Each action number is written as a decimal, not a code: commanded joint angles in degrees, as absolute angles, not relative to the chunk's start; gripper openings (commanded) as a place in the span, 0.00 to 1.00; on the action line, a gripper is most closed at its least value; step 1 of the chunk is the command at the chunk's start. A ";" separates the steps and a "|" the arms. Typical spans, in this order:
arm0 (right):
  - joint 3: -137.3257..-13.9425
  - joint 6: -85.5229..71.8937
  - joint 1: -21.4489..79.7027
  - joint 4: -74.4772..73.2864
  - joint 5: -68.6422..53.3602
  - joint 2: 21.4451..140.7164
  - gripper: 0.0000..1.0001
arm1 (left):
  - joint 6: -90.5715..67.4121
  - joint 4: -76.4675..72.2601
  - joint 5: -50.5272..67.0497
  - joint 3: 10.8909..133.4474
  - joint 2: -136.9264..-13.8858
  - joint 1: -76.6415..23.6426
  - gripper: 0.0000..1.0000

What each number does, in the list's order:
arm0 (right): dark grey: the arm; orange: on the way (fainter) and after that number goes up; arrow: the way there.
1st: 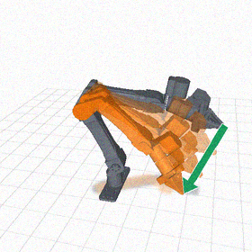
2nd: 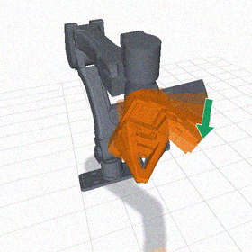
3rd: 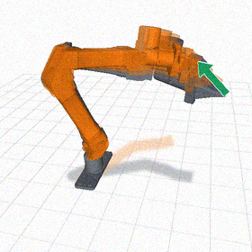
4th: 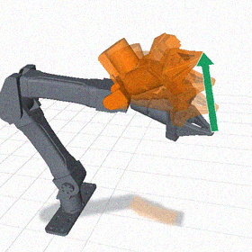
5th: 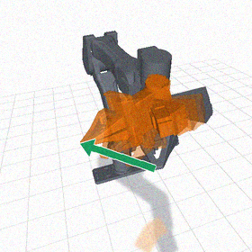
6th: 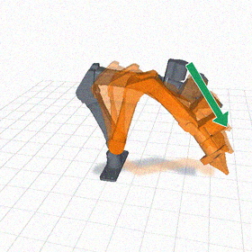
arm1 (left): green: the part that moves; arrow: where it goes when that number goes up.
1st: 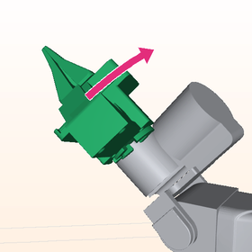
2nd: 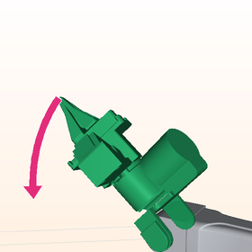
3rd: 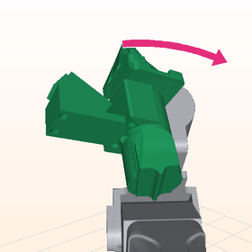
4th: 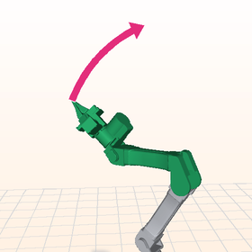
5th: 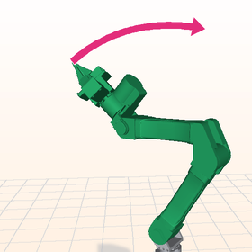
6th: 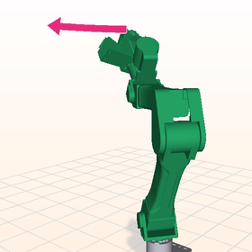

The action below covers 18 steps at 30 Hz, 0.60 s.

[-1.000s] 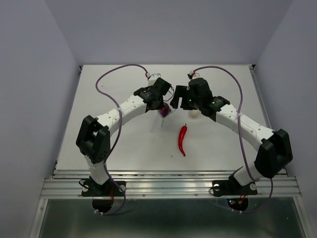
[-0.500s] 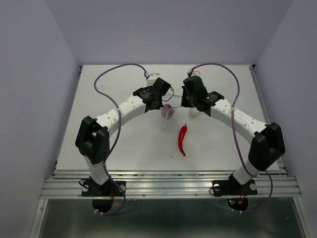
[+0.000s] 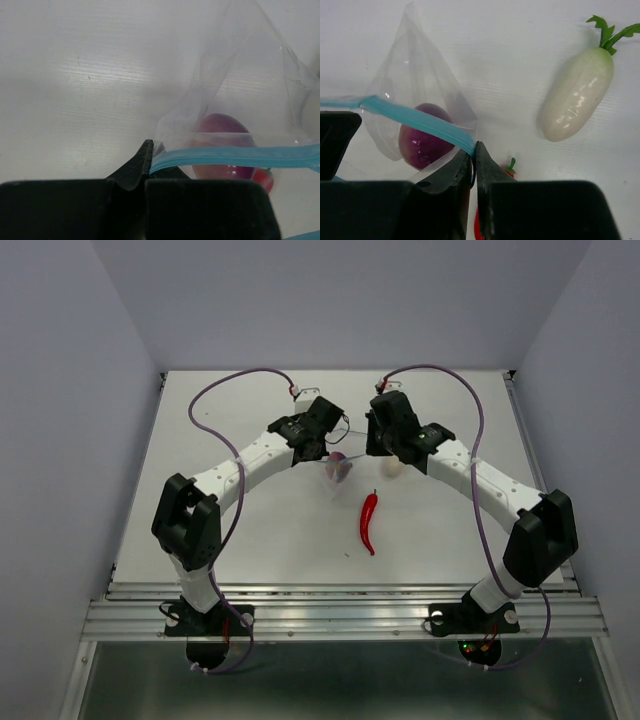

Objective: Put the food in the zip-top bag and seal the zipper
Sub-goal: Place the food into the zip-top bag

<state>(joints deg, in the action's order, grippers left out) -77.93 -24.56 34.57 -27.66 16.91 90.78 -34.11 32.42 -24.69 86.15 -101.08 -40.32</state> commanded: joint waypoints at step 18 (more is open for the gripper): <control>-84.47 -22.06 32.09 -21.97 6.84 89.74 1.00 | -32.78 30.67 -21.27 89.03 -104.41 -39.11 0.00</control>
